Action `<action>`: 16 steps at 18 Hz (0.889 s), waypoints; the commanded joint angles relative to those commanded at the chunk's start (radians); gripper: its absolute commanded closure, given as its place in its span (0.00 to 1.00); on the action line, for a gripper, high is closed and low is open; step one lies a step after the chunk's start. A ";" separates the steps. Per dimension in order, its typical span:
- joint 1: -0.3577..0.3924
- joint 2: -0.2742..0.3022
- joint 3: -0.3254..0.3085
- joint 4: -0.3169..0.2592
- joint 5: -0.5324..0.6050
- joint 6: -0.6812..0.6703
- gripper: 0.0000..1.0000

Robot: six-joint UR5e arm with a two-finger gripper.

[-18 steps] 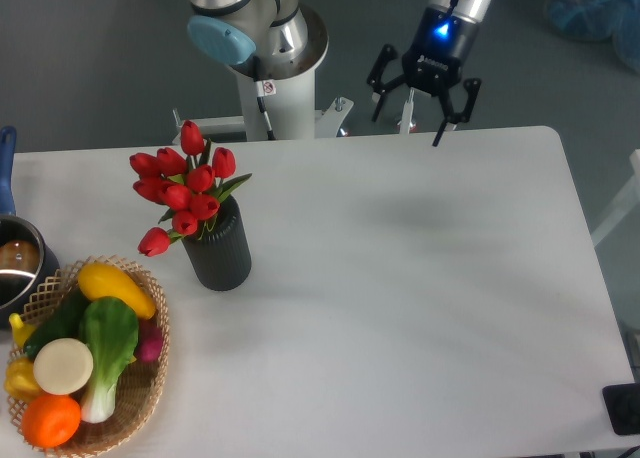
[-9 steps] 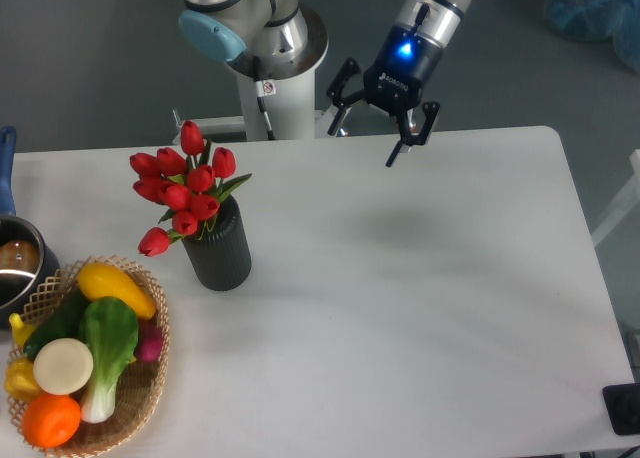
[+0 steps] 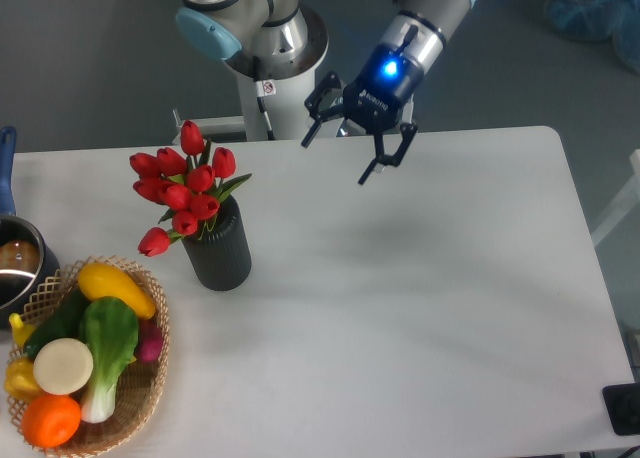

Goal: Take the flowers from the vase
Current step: 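Lower the open gripper onto the red tulip stems above the vase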

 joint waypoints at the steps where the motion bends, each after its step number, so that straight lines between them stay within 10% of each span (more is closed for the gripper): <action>1: -0.011 -0.012 0.000 0.008 0.000 0.000 0.00; 16: -0.161 0.052 -0.101 0.051 0.003 0.008 0.00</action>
